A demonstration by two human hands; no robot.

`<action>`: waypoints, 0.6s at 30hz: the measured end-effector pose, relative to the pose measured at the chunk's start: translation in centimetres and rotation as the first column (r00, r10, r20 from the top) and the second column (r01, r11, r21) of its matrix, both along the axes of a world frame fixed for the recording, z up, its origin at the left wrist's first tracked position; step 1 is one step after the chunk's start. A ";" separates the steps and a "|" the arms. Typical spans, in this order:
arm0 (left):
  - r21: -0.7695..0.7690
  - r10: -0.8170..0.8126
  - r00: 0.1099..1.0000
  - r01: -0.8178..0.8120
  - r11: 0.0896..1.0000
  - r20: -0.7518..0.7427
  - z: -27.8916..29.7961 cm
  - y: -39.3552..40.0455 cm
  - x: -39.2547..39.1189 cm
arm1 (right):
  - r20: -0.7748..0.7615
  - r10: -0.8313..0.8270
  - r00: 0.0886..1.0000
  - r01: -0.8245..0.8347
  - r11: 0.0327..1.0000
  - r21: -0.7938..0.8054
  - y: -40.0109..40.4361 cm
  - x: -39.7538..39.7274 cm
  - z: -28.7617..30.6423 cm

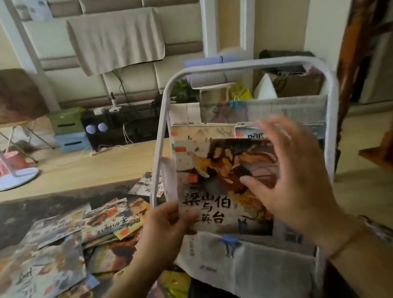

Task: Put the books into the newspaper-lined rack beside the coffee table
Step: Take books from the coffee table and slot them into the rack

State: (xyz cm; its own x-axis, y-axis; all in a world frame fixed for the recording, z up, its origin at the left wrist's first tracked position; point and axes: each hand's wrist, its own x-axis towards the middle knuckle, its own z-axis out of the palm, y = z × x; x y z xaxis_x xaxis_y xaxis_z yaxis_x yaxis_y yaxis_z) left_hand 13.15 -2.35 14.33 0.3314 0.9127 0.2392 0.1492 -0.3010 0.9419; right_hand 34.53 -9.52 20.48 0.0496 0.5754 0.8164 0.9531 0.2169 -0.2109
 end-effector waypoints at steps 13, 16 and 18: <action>0.378 0.140 0.948 -0.023 0.926 -0.286 8.5 8.7 11.9 | 0.562 -0.272 0.781 0.330 0.944 -0.003 6.5 6.9 11.2; 0.471 0.239 0.877 -0.017 0.882 -0.416 7.8 9.0 12.0 | 0.552 -0.243 0.798 0.318 0.947 -0.044 6.8 7.2 10.1; 0.480 0.266 0.797 0.034 0.877 -0.542 7.1 9.1 12.0 | 0.558 -0.237 0.796 0.336 0.939 -0.081 6.6 7.2 8.8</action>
State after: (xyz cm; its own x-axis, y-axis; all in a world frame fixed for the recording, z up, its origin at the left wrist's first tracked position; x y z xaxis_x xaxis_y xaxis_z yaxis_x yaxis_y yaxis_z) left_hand 25.16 6.72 21.42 0.4393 0.7924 0.4232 0.6767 -0.6017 0.4243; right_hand 41.75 -2.87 29.31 -0.1791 0.7335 0.6557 0.9375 -0.0750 0.3399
